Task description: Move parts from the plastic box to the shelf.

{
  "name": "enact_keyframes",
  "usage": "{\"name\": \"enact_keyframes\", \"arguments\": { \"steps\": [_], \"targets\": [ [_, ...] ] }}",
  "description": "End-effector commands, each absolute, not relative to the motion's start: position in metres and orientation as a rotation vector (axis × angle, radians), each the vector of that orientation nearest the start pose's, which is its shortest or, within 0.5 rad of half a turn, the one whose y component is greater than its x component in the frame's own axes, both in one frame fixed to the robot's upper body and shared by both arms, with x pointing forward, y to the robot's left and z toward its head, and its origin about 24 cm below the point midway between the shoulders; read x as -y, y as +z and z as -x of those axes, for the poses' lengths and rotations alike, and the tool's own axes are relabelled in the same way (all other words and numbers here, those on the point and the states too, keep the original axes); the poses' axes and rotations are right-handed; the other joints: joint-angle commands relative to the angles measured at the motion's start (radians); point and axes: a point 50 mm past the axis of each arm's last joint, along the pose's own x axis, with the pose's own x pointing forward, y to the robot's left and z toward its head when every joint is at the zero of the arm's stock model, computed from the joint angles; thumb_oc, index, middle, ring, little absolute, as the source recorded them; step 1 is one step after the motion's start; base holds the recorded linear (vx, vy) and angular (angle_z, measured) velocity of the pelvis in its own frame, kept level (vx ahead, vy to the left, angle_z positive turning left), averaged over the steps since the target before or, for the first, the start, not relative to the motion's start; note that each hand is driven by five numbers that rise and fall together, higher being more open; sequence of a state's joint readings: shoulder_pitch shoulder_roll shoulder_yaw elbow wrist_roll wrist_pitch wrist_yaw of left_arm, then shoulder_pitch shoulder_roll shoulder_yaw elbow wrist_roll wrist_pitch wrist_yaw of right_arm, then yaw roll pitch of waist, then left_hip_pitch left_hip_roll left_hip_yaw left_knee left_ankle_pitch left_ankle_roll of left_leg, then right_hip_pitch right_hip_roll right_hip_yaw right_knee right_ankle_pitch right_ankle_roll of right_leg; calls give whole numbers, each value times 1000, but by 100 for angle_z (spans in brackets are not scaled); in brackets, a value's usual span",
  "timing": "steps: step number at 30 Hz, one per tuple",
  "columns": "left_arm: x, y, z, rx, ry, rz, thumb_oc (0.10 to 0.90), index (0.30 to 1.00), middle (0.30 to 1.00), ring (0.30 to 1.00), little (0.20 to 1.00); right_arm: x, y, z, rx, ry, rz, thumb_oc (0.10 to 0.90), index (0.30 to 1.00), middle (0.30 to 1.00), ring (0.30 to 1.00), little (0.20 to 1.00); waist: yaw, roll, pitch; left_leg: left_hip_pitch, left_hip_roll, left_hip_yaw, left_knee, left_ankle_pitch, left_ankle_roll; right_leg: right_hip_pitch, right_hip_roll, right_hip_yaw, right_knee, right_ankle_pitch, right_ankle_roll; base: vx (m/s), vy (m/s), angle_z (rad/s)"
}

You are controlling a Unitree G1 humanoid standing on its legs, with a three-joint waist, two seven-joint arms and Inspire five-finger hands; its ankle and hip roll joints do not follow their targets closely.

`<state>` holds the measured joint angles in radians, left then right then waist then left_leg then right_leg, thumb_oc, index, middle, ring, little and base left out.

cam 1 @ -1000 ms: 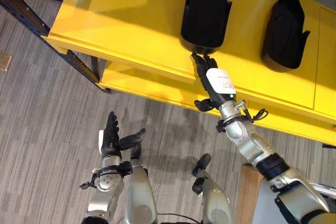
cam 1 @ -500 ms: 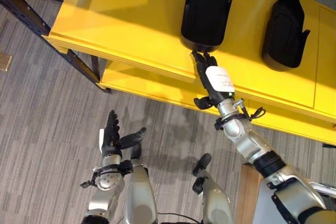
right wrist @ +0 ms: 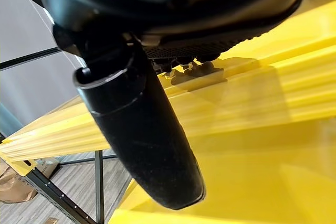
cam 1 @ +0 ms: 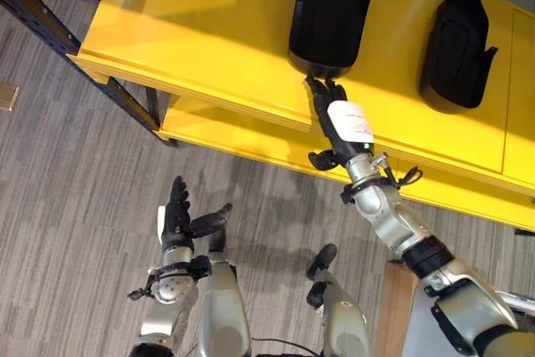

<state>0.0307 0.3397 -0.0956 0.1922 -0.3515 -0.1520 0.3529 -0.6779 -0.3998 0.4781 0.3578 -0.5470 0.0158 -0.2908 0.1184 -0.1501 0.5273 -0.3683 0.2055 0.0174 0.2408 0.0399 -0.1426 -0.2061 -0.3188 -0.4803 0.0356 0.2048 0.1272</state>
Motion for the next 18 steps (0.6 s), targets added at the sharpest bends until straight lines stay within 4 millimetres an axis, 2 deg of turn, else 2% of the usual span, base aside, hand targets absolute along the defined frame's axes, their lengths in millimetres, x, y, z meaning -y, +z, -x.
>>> {"name": "enact_keyframes", "arguments": {
  "steps": [1,18],
  "targets": [
    [-226,45,-240,86,297,2,900,1000,1000,1000,1000,94,179,-358,612,76,1063,900,1000,1000,1000,1000,36,-7,-7,4,-15,16,9,-82,52,45,-107,9,55,3,99,0,0,0],
    [-224,44,-241,82,289,11,900,1000,1000,1000,1000,88,184,-360,623,86,1058,900,1000,1000,1000,1000,41,-6,-7,-11,-20,10,19,-84,54,40,-109,5,58,2,98,1,0,1]
  ]
}}
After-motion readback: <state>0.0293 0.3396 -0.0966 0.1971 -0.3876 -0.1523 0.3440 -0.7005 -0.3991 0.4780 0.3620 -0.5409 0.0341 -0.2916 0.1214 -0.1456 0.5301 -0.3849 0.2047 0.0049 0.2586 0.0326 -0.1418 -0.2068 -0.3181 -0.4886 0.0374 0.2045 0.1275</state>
